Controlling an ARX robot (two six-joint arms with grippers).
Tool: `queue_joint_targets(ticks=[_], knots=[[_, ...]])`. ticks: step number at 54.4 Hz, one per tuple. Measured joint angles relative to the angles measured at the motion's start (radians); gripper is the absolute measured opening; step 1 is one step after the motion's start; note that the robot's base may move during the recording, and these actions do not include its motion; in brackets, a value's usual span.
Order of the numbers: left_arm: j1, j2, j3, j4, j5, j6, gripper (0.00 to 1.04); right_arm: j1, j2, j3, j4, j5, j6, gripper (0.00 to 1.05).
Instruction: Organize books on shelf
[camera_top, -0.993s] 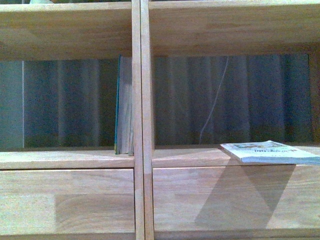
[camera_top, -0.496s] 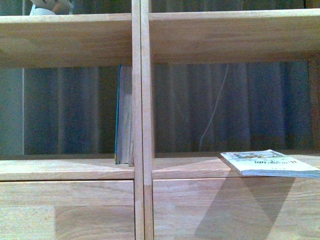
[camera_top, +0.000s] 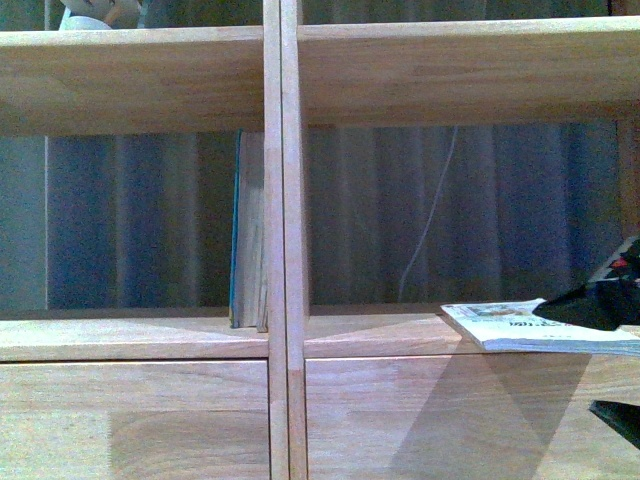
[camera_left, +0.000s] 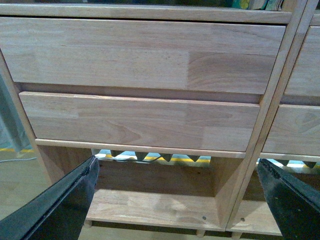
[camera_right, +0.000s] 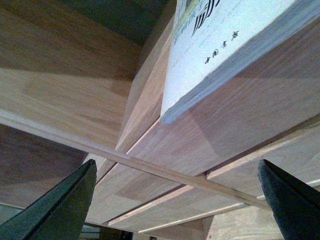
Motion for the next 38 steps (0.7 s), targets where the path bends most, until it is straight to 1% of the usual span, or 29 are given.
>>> queue_joint_targets(ticks=[10,20,21,26,38], knots=[[0.000,0.000,0.000,0.000,0.000,0.000,0.98,0.006,0.118,0.127,-0.043,0.051,0.000,0.98],[0.000,0.000,0.000,0.000,0.000,0.000,0.98,-0.001,0.188,0.215,-0.083,0.080,-0.010,0.98],[0.000,0.000,0.000,0.000,0.000,0.000,0.98,-0.003,0.193,0.225,-0.088,0.085,-0.011,0.97],[0.000,0.000,0.000,0.000,0.000,0.000,0.98,-0.007,0.206,0.256,-0.100,0.092,-0.020,0.84],[0.000,0.000,0.000,0.000,0.000,0.000,0.98,-0.016,0.214,0.295,-0.114,0.108,-0.046,0.50]])
